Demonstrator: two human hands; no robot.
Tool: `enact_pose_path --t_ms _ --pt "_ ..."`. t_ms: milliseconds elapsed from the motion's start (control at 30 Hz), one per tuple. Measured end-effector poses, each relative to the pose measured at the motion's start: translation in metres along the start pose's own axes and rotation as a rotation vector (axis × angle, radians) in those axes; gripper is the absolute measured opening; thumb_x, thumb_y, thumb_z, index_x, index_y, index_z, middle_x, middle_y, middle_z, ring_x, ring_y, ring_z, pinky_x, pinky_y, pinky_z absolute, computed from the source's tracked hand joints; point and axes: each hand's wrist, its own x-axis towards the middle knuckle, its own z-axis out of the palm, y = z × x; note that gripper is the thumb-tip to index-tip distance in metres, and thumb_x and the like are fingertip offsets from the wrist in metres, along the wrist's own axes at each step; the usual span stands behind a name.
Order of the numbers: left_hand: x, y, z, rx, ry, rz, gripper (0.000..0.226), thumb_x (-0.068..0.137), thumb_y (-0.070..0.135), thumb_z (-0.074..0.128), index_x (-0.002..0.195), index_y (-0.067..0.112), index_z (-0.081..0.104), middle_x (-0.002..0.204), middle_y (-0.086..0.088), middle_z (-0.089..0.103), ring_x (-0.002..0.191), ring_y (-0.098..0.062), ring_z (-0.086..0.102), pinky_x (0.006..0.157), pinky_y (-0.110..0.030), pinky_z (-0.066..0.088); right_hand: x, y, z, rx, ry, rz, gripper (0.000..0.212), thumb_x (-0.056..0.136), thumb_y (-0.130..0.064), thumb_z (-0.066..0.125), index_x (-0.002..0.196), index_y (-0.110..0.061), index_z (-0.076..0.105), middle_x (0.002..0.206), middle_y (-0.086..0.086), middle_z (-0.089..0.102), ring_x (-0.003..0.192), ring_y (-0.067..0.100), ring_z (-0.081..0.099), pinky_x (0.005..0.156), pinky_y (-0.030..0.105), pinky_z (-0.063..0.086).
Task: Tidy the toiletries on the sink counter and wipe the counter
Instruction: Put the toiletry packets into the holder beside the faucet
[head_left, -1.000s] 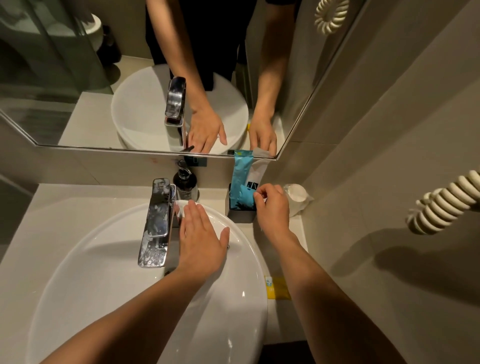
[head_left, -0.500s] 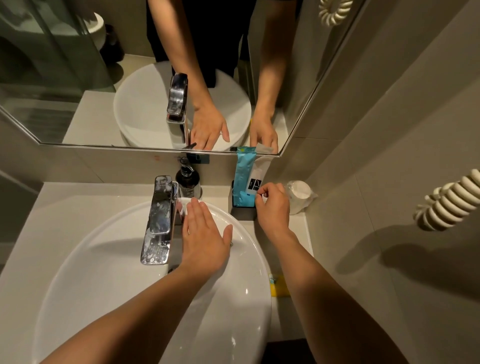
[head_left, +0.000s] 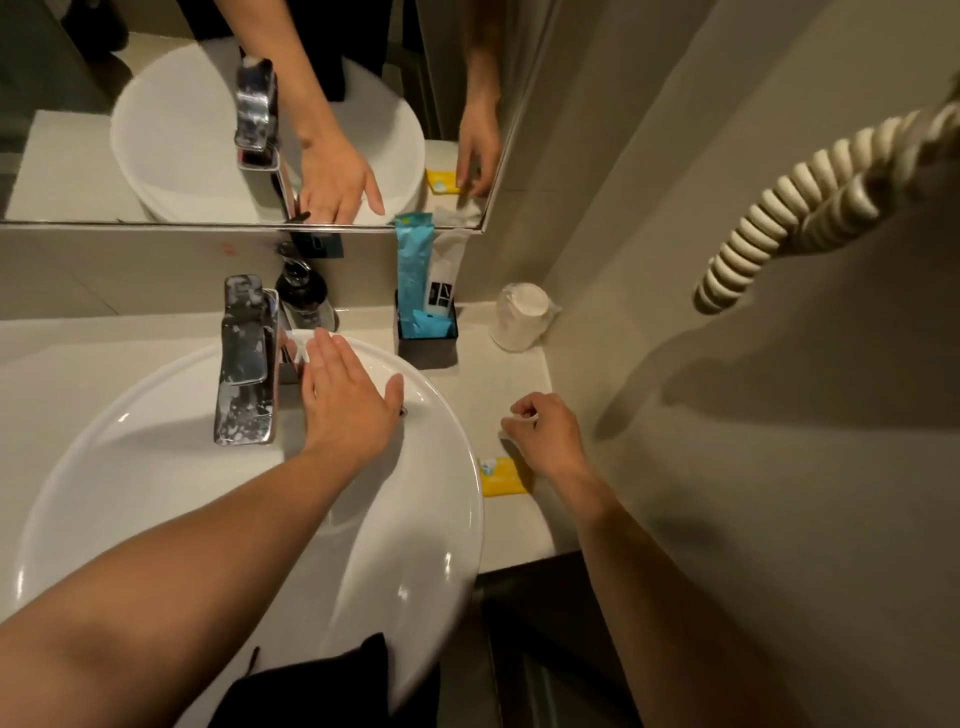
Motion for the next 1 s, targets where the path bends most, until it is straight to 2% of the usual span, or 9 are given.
enact_pose_path --t_ms 33,133,233,467,567,733,833,1000 --pt "-0.001 0.001 0.0 -0.007 -0.001 0.002 0.095 0.1 0.062 0.028 0.159 -0.005 -0.003 0.169 -0.026 -0.004 0.157 -0.037 -0.002 0.126 -0.049 0.006 -0.007 0.009 0.003 -0.012 -0.03 0.023 0.018 0.084 -0.025 0.078 0.098 -0.022 0.067 0.104 -0.004 0.057 0.095 0.014 0.063 0.071 0.014 0.042" --pt "-0.001 0.003 -0.001 -0.013 -0.013 0.007 0.095 0.1 0.063 0.028 0.159 -0.004 -0.004 0.169 -0.025 -0.006 0.157 -0.037 -0.004 0.126 -0.049 0.004 -0.022 0.027 0.011 -0.089 -0.129 0.044 0.035 0.078 -0.033 0.084 0.107 -0.022 0.066 0.109 -0.006 0.056 0.097 0.014 0.06 0.08 0.024 0.044" --pt "-0.002 0.003 -0.002 -0.004 -0.017 0.01 0.095 0.1 0.063 0.027 0.159 -0.003 -0.005 0.169 -0.024 -0.008 0.157 -0.036 -0.005 0.126 -0.048 0.003 -0.03 0.033 0.018 -0.168 -0.19 -0.013 0.044 0.073 -0.031 0.087 0.11 -0.02 0.066 0.112 -0.004 0.055 0.096 0.017 0.058 0.078 0.026 0.042" --pt "-0.004 0.003 -0.002 -0.006 -0.019 0.015 0.094 0.1 0.063 0.028 0.159 -0.003 -0.006 0.169 -0.025 -0.009 0.157 -0.036 -0.006 0.126 -0.048 0.002 -0.038 0.034 0.029 -0.25 -0.191 -0.067 0.039 0.085 -0.021 0.081 0.119 -0.02 0.061 0.121 0.002 0.057 0.107 0.023 0.057 0.089 0.037 0.052" --pt "-0.006 0.004 -0.003 -0.002 -0.018 0.01 0.093 0.101 0.062 0.028 0.159 -0.004 -0.005 0.169 -0.024 -0.009 0.157 -0.036 -0.006 0.127 -0.048 0.002 -0.039 0.034 0.027 -0.264 -0.17 -0.052 0.031 0.091 -0.023 0.074 0.12 -0.022 0.062 0.121 0.004 0.058 0.105 0.024 0.058 0.087 0.036 0.051" --pt "-0.008 0.004 -0.003 -0.001 -0.03 0.011 0.094 0.101 0.062 0.028 0.159 -0.003 -0.006 0.169 -0.023 -0.01 0.157 -0.035 -0.007 0.127 -0.047 0.001 -0.041 0.032 0.016 -0.185 -0.132 -0.051 0.024 0.101 -0.031 0.059 0.123 -0.022 0.062 0.121 0.005 0.06 0.102 0.025 0.06 0.083 0.031 0.046" --pt "-0.011 0.003 -0.001 0.0 -0.035 0.011 0.094 0.101 0.063 0.028 0.159 -0.003 -0.007 0.169 -0.023 -0.01 0.157 -0.035 -0.007 0.127 -0.047 0.001 -0.039 0.022 0.007 -0.131 -0.091 -0.073 0.023 0.104 -0.035 0.051 0.121 -0.023 0.061 0.118 0.004 0.063 0.099 0.022 0.061 0.085 0.035 0.051" --pt "-0.01 0.004 0.0 -0.02 -0.027 0.023 0.094 0.1 0.063 0.026 0.159 -0.002 -0.008 0.169 -0.023 -0.011 0.157 -0.035 -0.008 0.127 -0.047 0.0 -0.024 -0.016 -0.01 0.037 0.012 -0.111 0.013 0.106 -0.037 0.045 0.116 -0.034 0.054 0.108 -0.001 0.062 0.093 0.017 0.061 0.08 0.035 0.054"
